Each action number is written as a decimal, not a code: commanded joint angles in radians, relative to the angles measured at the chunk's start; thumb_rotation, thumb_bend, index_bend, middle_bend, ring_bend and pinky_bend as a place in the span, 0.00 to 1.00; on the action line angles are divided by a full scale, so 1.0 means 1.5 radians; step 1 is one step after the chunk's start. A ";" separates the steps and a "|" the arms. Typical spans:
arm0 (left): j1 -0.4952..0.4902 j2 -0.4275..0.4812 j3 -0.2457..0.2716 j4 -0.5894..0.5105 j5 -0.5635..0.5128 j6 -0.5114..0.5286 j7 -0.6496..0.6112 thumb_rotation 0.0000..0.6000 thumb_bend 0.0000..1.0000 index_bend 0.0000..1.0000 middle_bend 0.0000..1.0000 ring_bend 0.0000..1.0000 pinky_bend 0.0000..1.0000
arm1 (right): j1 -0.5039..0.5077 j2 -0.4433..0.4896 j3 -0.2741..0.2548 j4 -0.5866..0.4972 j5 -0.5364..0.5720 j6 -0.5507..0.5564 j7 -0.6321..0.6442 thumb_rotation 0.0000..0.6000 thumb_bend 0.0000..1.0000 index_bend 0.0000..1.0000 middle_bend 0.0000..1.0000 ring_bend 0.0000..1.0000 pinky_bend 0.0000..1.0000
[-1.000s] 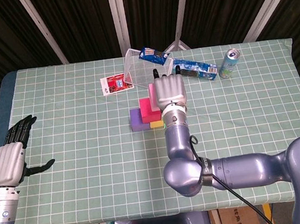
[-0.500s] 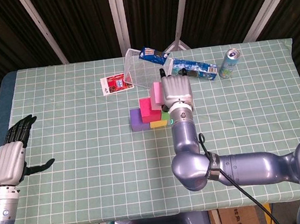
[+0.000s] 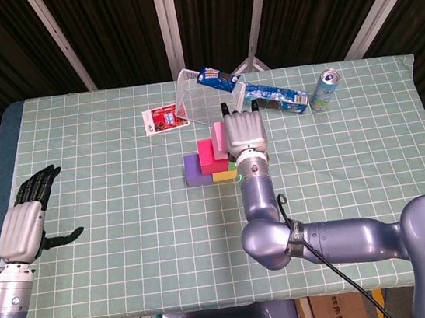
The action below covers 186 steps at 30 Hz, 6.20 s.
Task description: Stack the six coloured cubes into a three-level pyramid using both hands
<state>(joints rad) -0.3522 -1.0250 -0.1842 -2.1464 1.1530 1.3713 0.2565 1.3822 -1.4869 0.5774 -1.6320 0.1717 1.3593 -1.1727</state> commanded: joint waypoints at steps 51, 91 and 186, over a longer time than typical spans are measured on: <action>0.005 0.009 -0.002 0.005 -0.006 -0.007 -0.014 1.00 0.09 0.00 0.02 0.00 0.03 | 0.028 -0.062 0.027 0.070 0.025 0.033 -0.075 1.00 0.28 0.03 0.45 0.34 0.00; 0.003 0.011 -0.001 0.004 -0.012 -0.013 -0.008 1.00 0.09 0.00 0.01 0.00 0.03 | 0.012 -0.076 0.030 0.072 -0.006 0.024 -0.073 1.00 0.28 0.00 0.38 0.33 0.00; 0.000 0.017 0.000 0.000 -0.012 -0.015 -0.008 1.00 0.09 0.00 0.00 0.00 0.02 | -0.007 -0.071 0.021 0.041 -0.011 0.069 -0.107 1.00 0.28 0.00 0.00 0.00 0.00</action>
<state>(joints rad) -0.3517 -1.0000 -0.1843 -2.1456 1.1351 1.3490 0.2443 1.3724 -1.5932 0.6096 -1.5687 0.1549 1.4619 -1.3323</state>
